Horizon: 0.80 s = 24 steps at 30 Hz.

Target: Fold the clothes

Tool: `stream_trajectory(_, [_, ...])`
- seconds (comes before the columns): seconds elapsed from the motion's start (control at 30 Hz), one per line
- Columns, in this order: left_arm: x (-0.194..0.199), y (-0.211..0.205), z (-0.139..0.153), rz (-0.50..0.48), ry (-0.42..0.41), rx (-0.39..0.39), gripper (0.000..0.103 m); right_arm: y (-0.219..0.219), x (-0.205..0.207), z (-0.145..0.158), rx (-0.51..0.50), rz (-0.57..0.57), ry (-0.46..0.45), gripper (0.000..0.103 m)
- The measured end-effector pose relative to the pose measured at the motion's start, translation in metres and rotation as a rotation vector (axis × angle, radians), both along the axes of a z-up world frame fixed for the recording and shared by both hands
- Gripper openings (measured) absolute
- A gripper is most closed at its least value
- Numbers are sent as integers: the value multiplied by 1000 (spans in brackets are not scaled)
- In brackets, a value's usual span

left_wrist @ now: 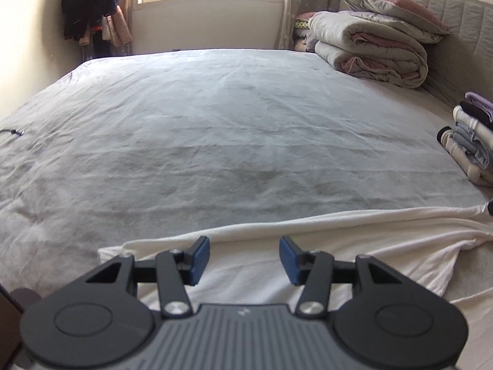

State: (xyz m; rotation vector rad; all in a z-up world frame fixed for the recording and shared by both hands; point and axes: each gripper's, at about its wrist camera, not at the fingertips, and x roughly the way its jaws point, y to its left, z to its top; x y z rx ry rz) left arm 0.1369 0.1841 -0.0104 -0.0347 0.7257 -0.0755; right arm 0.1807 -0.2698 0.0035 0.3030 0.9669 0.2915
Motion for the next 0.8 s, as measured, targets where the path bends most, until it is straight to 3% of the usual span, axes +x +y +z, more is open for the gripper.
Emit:
stream_trajectory(0.1, [-2,4,-4,12,11,25,51,8,-2,-9,-24,-7,11,30])
stream_trajectory(0.37, [0,30,-24,106,12,-20,51,80,16,-17,-129,70,-67,30])
stream_trajectory(0.8, [1,27,-27,117,-47,82,52,166,75,-27,-160,100,-143,31])
